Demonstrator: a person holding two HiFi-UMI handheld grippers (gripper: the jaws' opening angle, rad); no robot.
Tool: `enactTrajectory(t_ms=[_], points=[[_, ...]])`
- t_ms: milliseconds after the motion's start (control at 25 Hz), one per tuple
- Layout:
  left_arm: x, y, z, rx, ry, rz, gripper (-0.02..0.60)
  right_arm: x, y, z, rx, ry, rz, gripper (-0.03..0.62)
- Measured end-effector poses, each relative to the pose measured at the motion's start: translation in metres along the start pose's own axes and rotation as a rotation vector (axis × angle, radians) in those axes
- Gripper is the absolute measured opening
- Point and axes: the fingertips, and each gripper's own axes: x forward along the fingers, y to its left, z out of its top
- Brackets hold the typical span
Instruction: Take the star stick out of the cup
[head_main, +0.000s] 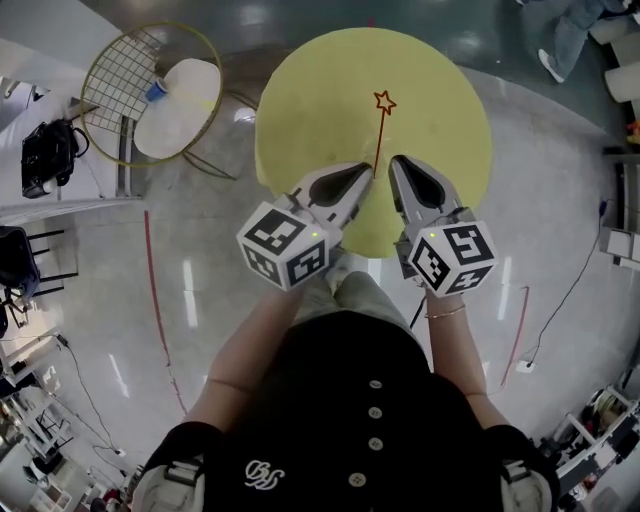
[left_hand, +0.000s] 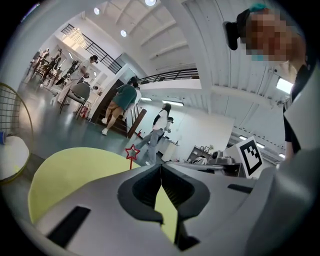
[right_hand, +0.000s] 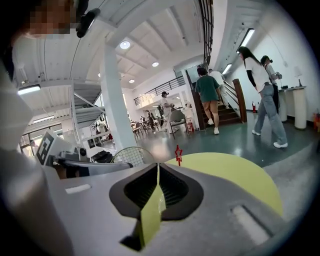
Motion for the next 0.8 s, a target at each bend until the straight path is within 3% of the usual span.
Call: enactTrajectory(t_ms=[440, 800], points=[[0.021, 0.035, -0.003, -0.056, 0.044, -0.050, 0.012, 0.033, -0.022, -0.007, 0.020, 0.064, -0.060, 0.009], [0.033, 0.058, -0.009, -0.076, 0.088, -0.075, 0.012, 0.059, -0.033, -0.020, 0.043, 0.118, -0.065, 0.066]])
